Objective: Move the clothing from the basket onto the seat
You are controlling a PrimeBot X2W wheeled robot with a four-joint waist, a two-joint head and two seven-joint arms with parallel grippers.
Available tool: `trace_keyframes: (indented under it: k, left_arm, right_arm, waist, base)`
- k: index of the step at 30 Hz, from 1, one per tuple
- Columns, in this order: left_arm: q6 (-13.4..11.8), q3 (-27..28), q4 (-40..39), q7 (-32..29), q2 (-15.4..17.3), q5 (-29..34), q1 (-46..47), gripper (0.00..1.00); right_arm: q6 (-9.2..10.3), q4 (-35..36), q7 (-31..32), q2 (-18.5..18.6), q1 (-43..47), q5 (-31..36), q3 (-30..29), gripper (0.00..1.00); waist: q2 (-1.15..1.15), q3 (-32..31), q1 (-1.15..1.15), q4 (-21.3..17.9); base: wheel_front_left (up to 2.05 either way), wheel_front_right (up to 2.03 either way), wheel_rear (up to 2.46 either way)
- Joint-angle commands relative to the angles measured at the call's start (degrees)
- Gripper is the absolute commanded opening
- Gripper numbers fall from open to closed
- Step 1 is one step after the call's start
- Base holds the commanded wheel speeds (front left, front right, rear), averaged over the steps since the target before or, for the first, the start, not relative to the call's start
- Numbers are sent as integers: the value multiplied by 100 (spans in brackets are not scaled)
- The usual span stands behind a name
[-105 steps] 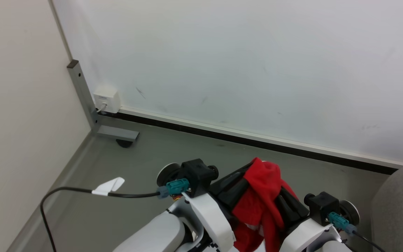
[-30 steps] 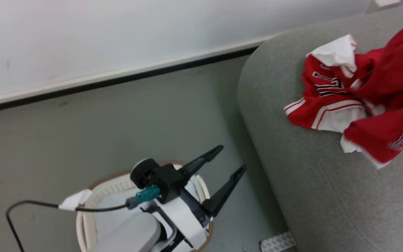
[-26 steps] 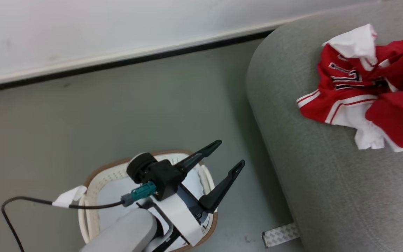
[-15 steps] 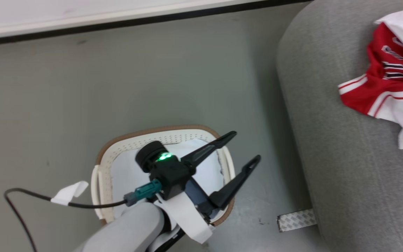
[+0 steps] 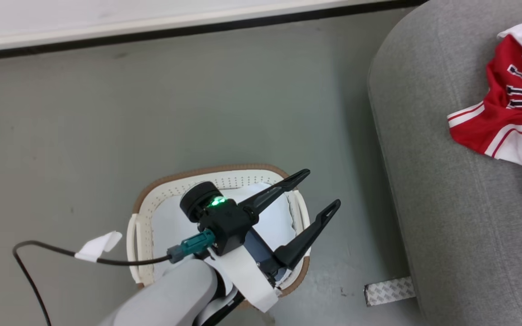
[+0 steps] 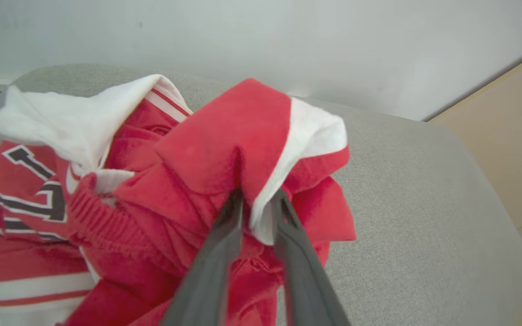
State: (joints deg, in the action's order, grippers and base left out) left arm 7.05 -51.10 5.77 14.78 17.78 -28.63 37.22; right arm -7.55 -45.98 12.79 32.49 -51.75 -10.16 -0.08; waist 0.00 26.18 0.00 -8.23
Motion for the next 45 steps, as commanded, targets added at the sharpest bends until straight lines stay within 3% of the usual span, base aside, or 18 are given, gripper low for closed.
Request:
trace_keyframes:
  k: [1,6,13,23,29,37,45]
  left_arm:
    - [14,15,84,40,-12,-13,-87,100]
    - [12,106,187,37,-53,-38,-139,100]
    - [-89,446,311,38,-162,-66,-434,100]
    - [-294,1220,388,37,-133,-76,-899,100]
    - [-444,1729,505,37,-41,-133,-1207,100]
    - [-699,2417,956,36,31,-76,-1741,100]
    - [-608,3319,1110,37,-146,86,-2409,100]
  right_arm:
    - [14,20,37,116,25,-138,259,100]
    - [13,220,105,248,105,-449,715,100]
    - [13,1076,-131,550,256,-983,1428,100]
    - [13,2481,-389,587,635,-1296,1666,100]
    - [13,3054,-712,215,1200,-1363,1310,100]
    - [13,3751,-1368,-756,2734,-1342,589,100]
    - [13,4200,-2189,-1834,4211,-1053,355,100]
  waist:
    - [0,-148,0,-44]
    - [0,-366,0,-84]
    - [0,-1045,0,-62]
    - [0,-1865,0,322]
    - [0,-2241,0,676]
    - [0,-2689,0,1123]
    - [0,-2811,0,1250]
  base:
    - [0,0,0]
    - [0,0,0]
    - [0,0,0]
    - [0,0,0]
    - [0,0,0]
    - [0,0,0]
    - [0,0,0]
